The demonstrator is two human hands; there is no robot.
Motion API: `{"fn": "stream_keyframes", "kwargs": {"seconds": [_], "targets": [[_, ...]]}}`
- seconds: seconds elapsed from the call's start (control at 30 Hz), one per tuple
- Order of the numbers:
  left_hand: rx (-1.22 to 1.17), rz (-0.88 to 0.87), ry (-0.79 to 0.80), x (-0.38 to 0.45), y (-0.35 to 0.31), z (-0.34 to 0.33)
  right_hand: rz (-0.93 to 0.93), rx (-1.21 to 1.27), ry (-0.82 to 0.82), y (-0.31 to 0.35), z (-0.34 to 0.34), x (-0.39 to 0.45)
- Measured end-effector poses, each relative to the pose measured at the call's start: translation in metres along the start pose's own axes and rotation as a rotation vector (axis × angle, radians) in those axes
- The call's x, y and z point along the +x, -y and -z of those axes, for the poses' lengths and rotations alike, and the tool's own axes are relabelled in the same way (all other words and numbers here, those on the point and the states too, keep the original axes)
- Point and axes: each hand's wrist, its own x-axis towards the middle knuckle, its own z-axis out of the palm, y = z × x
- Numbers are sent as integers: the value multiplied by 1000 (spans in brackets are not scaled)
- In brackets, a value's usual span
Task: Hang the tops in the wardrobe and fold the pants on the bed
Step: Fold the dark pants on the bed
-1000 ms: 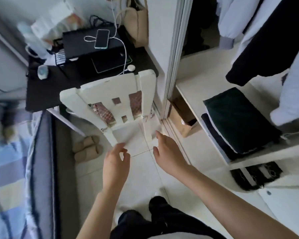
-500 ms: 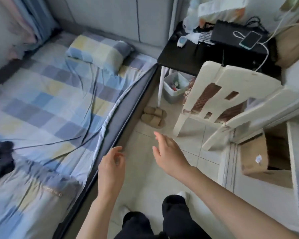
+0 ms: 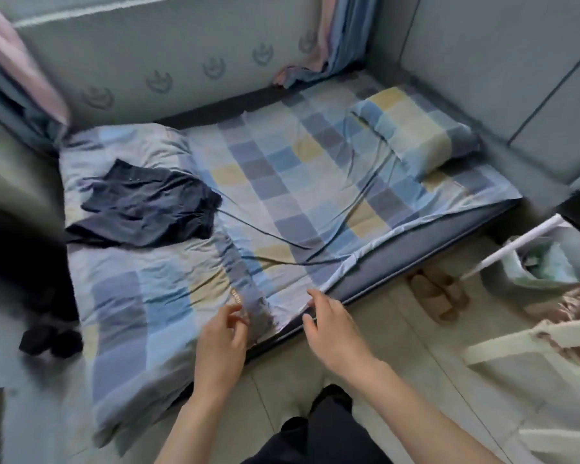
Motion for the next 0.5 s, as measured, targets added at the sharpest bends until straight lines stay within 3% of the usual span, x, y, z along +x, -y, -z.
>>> {"fn": "stream_keyframes", "kwargs": {"seconds": [0.2,0.5], "targets": [[-65,211,-60,52,28,10,126,-35,121,33,-11,85],[-125,329,-128,218,17,23,352,-148,238,92,0,272]]}}
